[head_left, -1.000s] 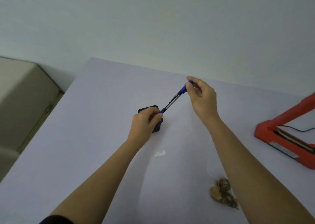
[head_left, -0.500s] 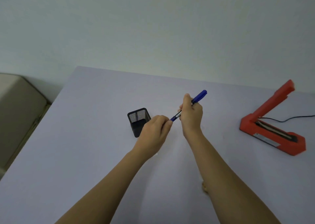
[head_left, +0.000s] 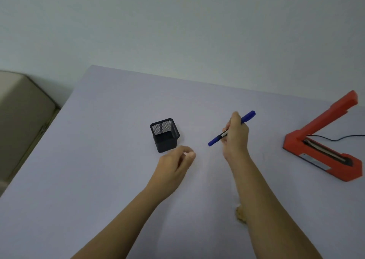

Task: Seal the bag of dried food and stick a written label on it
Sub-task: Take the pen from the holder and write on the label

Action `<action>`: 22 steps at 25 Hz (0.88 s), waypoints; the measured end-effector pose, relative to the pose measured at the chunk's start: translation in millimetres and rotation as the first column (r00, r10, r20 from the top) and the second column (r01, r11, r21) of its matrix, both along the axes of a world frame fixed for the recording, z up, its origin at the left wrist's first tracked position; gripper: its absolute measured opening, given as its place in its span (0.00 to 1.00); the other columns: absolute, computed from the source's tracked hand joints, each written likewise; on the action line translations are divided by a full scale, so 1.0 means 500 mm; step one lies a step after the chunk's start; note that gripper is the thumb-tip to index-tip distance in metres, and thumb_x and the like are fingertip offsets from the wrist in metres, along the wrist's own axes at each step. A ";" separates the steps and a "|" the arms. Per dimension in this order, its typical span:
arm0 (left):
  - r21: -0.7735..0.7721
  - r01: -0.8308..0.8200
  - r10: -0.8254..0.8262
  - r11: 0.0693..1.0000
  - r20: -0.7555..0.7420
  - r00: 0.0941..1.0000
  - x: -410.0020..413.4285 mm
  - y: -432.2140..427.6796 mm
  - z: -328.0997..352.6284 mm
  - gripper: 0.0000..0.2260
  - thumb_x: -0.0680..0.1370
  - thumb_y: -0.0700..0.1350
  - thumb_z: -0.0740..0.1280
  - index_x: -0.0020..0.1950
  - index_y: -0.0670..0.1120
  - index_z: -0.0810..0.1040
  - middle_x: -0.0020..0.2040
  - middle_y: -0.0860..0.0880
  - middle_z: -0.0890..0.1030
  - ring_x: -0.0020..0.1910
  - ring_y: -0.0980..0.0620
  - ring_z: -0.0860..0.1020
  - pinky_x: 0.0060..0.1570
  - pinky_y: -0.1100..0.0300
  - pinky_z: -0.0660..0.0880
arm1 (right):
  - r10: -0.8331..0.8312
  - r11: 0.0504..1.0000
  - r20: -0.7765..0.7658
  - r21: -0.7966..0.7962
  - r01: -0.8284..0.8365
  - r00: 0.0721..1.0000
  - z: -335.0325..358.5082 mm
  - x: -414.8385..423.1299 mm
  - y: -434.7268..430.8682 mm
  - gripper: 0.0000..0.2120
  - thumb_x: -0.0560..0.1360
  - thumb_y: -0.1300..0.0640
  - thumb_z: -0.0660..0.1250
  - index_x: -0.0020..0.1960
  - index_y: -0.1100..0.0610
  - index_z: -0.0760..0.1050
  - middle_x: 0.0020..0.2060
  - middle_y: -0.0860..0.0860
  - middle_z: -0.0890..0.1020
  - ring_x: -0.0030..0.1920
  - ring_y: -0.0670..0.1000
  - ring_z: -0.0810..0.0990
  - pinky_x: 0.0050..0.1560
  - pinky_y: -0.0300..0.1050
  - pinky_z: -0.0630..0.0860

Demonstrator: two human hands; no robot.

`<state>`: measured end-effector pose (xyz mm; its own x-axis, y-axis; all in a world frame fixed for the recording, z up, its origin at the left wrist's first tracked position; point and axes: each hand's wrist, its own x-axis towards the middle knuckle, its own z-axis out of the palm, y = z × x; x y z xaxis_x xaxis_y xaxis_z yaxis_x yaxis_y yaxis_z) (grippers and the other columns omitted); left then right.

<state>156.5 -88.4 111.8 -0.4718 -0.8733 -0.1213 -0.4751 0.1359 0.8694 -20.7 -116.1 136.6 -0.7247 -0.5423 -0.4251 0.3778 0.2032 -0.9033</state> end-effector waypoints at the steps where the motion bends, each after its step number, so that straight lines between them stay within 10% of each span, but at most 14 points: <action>1: -0.001 0.035 -0.035 0.999 0.032 0.999 -0.020 0.003 0.009 0.09 0.80 0.52 0.56 0.52 0.50 0.73 0.38 0.51 0.76 0.36 0.54 0.74 0.34 0.67 0.68 | 0.031 0.999 -0.015 0.008 -0.031 0.999 -0.010 0.030 0.006 0.17 0.77 0.52 0.58 0.31 0.55 0.64 0.25 0.48 0.67 0.25 0.44 0.66 0.29 0.38 0.67; 13: -0.121 -0.023 0.029 0.992 0.046 0.999 -0.092 0.043 0.031 0.14 0.82 0.49 0.54 0.39 0.44 0.67 0.30 0.53 0.67 0.29 0.54 0.64 0.30 0.63 0.61 | 0.051 0.992 0.073 -0.120 -0.042 0.996 -0.009 0.033 0.031 0.18 0.78 0.54 0.58 0.29 0.54 0.62 0.19 0.44 0.66 0.20 0.42 0.64 0.25 0.38 0.65; 22: 0.453 -0.247 0.363 0.857 -0.190 0.912 -0.025 0.103 -0.017 0.20 0.82 0.47 0.54 0.30 0.46 0.67 0.27 0.53 0.68 0.27 0.57 0.64 0.34 0.61 0.63 | -0.103 0.976 0.226 -0.165 0.142 0.969 -0.002 -0.072 0.036 0.17 0.76 0.56 0.58 0.29 0.54 0.61 0.18 0.44 0.66 0.20 0.43 0.64 0.28 0.37 0.65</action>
<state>143.9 -36.6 103.1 -0.2543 -0.8751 -0.4117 -0.1822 -0.3747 0.9091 -56.8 -98.0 135.7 -0.6927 -0.5363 -0.4822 0.5785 -0.0140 -0.8156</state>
